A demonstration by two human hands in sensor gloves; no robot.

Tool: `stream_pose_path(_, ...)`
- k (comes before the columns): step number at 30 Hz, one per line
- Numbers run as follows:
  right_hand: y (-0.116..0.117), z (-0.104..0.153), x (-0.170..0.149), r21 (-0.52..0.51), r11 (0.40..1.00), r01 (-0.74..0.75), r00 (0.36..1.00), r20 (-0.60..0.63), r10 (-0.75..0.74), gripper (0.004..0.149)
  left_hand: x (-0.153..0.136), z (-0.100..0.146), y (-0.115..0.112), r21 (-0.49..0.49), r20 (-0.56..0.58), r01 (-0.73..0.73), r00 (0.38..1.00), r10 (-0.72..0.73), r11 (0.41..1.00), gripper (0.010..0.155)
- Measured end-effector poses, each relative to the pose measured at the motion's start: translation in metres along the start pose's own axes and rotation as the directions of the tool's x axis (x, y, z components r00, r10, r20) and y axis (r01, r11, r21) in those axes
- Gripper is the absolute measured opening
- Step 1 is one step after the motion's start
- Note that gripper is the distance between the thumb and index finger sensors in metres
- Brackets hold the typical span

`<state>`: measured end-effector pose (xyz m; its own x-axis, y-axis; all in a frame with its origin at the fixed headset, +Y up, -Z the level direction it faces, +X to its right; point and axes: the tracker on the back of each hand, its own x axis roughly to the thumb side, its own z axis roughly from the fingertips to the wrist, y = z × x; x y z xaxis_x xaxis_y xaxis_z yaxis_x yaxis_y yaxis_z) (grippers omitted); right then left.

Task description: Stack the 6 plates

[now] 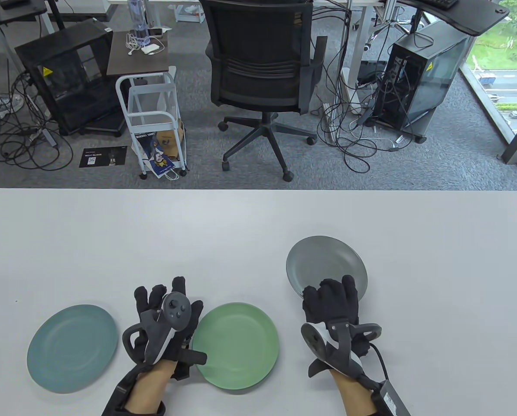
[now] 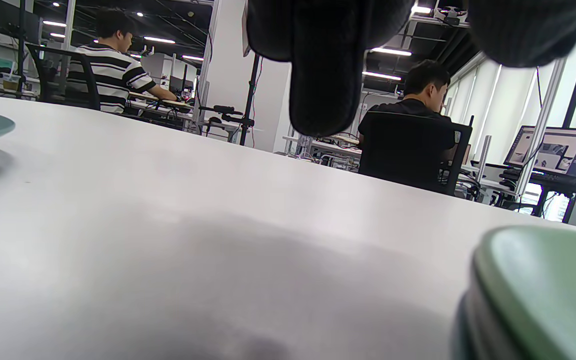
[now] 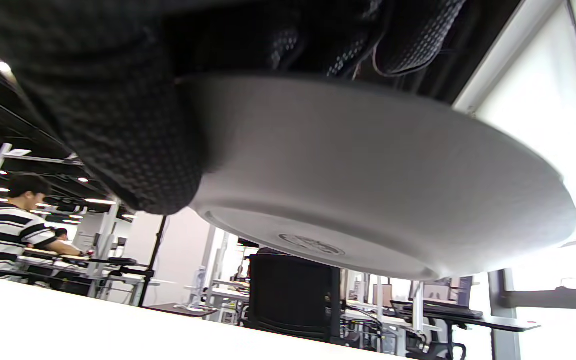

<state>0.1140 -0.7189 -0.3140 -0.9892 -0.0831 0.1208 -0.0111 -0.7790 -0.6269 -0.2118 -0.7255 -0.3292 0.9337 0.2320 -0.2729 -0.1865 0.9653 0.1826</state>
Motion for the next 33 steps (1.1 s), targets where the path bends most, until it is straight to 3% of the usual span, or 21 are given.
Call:
stream_pose_path(10, -0.011, 0.002, 0.03, -0.033, 0.999, 0.042, 0.991, 0.129, -0.037, 0.038, -0.007, -0.003, 0.011, -0.005, -0.007, -0.156, 0.988, 0.156, 0.988, 0.072)
stream_pose_path(21, -0.019, 0.005, 0.065, -0.058, 0.994, 0.095, 0.963, 0.259, -0.077, 0.038, -0.021, -0.01, 0.013, -0.071, -0.06, -0.375, 0.927, 0.371, 0.924, 0.07)
stream_pose_path(33, -0.022, 0.012, 0.099, -0.052, 0.987, 0.149, 0.918, 0.378, -0.119, 0.038, -0.025, -0.014, 0.0, -0.208, -0.167, -0.624, 0.781, 0.602, 0.753, 0.072)
